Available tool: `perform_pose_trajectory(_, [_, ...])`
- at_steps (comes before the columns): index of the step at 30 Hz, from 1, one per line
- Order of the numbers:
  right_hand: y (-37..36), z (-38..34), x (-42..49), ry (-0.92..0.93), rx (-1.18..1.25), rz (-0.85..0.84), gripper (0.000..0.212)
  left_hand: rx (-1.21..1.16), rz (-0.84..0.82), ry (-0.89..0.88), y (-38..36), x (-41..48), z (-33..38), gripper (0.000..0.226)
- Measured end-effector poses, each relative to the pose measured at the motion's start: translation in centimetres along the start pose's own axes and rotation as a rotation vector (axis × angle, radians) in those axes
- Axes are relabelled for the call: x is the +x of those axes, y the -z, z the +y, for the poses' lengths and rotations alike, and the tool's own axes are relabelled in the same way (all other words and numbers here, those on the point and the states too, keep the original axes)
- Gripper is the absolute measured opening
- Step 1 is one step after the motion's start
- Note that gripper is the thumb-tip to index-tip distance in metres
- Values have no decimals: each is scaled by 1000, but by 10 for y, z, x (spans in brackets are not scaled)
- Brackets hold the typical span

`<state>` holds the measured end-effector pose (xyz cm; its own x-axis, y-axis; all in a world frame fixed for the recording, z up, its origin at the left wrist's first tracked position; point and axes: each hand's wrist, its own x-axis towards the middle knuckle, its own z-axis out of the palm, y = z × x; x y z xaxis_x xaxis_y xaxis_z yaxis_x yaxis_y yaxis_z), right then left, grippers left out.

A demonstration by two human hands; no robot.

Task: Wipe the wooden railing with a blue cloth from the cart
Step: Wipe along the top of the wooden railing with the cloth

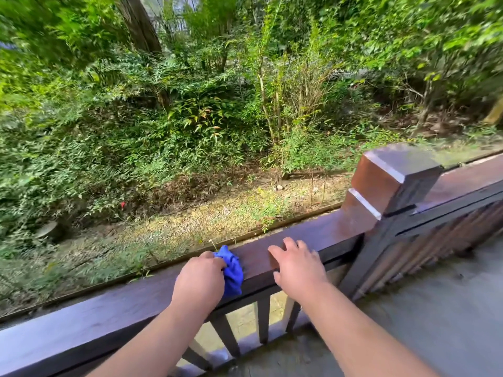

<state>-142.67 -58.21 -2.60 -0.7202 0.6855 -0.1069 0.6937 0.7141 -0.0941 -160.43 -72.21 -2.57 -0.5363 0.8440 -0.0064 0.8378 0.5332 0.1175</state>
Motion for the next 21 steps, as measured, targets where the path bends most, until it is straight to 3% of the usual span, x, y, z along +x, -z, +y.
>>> perform_pose_trajectory(7, [12, 21, -10, -99, 52, -40, 68, -39, 17, -192, -14, 35, 54, 21])
perform_pose_trajectory(21, [26, 85, -55, -400, 53, -51, 76, -64, -94, -382, -19, 89, 157, 26])
